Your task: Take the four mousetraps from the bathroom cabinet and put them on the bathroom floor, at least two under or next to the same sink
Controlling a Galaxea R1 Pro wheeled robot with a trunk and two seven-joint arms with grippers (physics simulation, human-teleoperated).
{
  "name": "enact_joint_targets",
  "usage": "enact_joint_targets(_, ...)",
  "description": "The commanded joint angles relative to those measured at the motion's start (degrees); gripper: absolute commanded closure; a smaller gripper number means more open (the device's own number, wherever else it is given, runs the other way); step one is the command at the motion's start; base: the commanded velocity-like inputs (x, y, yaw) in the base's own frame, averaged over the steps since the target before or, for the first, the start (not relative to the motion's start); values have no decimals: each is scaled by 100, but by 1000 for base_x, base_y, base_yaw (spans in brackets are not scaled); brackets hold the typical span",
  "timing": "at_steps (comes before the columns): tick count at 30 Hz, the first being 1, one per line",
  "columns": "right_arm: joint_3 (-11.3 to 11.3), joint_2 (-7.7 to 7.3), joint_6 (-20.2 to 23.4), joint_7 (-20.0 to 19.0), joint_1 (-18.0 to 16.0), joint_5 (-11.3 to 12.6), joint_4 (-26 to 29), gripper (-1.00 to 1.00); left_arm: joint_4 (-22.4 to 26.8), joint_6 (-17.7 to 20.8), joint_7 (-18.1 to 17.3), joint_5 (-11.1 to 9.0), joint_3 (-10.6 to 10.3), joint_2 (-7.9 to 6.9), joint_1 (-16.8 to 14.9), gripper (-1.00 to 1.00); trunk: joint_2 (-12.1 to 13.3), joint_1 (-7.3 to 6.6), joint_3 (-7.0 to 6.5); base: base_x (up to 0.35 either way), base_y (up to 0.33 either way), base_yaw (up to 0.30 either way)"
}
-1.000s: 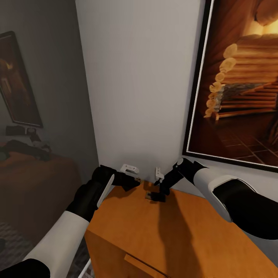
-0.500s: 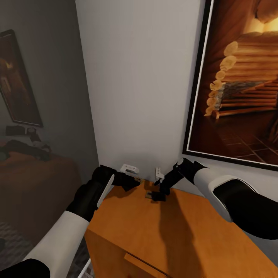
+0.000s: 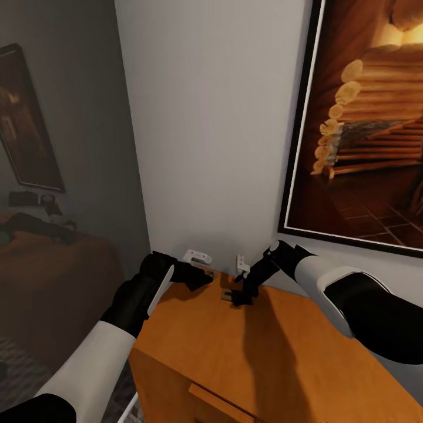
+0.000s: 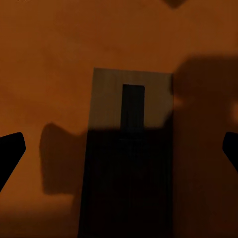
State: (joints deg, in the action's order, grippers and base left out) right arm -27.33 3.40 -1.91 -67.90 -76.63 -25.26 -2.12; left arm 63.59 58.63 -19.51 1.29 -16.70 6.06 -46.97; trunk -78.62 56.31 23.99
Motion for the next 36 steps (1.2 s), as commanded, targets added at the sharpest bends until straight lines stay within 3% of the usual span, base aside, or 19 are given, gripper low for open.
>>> enact_joint_targets(1, 43, 2, -20, -4, -10, -48, -16, -100, 4, 24, -18, 16, 0, 0, -5, 100, -4, 0, 7, 0, 0, 0)
enact_joint_targets(8, 43, 2, -20, -4, -10, -41, -16, -100, 4, 20, -18, 18, 0, 0, -5, 100, -165, 88, 79, 0, 0, 0)
enact_joint_targets(32, 43, 2, -20, -4, -10, -41, -16, -100, 4, 23, -18, 13, 0, 0, -5, 100, -165, 88, 79, 0, 0, 0)
enact_joint_targets(36, 43, 2, -20, -4, -10, -41, -16, -100, 4, 20, -18, 18, 0, 0, -5, 100, -325, 176, 151, 0, 0, 0)
